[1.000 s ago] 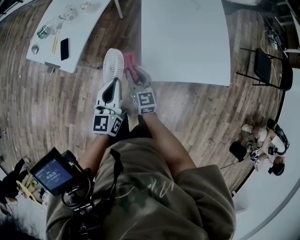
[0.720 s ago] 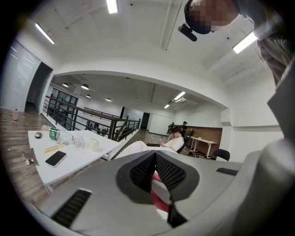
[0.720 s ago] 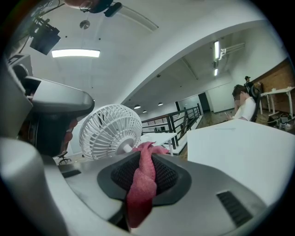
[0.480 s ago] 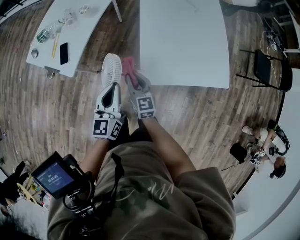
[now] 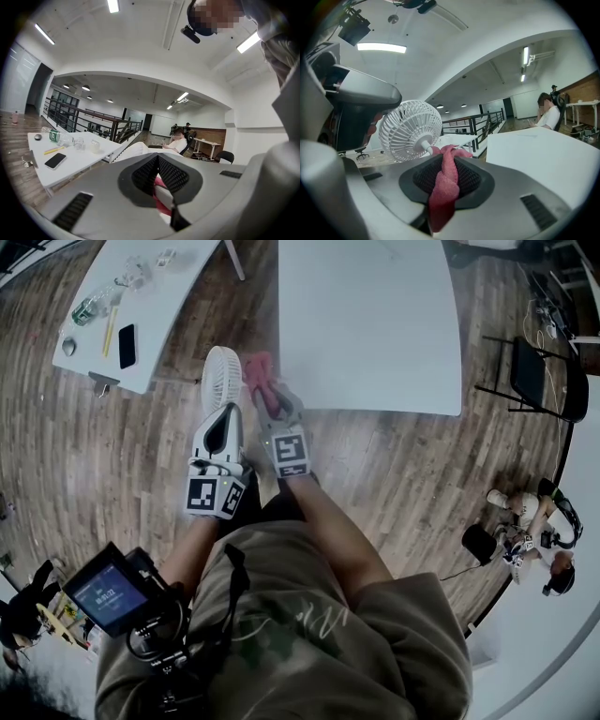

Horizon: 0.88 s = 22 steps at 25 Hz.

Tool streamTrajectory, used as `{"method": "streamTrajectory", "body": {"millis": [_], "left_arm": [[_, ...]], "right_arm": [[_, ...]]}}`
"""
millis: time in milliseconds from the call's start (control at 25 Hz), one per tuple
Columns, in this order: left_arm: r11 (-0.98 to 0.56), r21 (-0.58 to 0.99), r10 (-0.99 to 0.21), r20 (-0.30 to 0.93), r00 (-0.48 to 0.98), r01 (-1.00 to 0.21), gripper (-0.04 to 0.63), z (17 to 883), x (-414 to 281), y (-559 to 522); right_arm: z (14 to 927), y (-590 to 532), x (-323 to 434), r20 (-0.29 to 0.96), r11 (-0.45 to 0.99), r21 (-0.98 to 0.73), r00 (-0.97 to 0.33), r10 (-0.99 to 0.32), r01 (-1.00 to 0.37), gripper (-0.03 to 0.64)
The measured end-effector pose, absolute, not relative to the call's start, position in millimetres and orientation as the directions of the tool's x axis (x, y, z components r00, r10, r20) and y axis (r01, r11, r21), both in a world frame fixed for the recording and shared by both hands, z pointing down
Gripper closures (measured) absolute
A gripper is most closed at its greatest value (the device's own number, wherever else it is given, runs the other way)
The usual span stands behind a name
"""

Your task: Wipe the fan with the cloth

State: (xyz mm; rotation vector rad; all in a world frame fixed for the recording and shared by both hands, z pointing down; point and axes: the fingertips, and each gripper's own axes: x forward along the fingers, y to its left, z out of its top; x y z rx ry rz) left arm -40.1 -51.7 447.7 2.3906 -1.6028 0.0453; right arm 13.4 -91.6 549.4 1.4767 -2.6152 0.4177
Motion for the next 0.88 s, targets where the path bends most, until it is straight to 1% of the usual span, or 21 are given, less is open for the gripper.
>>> {"method": "streamTrajectory", "body": {"millis": [360, 640, 880], "left_arm": [[-0.352, 0.206, -0.903, 0.182, 0.389, -0.913, 0.575, 450.0, -38.5, -52.9], [-0.359, 0.207, -0.901, 0.177, 0.396, -0.91, 0.575, 450.0, -35.6, -51.5], [-0.366, 0.216, -0.896, 0.18, 0.406, -0.905, 0.575, 452.9, -31.2, -48.8]], "right_arm": [[553.3, -93.2, 15.8, 0.24, 0.494, -0.182, -0.525, -0.816, -0.85, 0.514], [561.4, -92.5, 23.2, 0.253, 0.452, -0.205, -0.493, -0.832, -0.868, 0.515], [576.5, -92.2, 32.5, 0.294, 0.422, -0.237, -0.478, -0.827, -0.875, 0.515]]}}
